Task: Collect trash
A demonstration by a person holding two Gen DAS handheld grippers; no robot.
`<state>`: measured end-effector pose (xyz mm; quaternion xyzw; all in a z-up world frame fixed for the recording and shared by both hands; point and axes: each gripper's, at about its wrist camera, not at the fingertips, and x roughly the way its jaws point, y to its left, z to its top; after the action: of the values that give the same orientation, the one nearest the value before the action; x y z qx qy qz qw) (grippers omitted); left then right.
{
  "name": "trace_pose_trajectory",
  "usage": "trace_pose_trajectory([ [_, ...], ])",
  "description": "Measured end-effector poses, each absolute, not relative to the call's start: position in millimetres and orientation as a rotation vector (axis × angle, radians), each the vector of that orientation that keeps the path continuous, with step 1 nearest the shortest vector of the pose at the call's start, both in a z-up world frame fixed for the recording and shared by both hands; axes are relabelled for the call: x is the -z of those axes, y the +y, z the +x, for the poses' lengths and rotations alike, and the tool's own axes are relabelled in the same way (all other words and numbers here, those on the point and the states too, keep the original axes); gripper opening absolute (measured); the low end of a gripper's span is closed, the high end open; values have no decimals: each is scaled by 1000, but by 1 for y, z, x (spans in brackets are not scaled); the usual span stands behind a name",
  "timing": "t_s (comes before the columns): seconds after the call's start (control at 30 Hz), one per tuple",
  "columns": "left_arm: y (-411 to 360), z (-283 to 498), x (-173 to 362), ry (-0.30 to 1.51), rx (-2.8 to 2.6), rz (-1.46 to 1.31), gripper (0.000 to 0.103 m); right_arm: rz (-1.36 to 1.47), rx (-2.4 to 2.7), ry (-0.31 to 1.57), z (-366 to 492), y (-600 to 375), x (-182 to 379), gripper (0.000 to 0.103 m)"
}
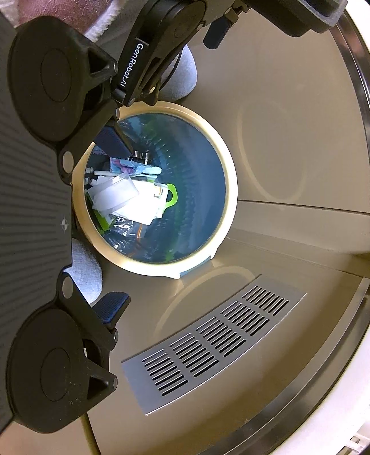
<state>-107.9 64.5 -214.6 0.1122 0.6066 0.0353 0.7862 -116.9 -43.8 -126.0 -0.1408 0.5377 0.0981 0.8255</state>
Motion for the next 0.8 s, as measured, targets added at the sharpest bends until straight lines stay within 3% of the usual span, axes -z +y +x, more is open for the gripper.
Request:
trace_pose_trajectory([
  [0.8,64,-109,213,1300,-75,252,103,-297,-202,1141,-118,-44,126,101],
])
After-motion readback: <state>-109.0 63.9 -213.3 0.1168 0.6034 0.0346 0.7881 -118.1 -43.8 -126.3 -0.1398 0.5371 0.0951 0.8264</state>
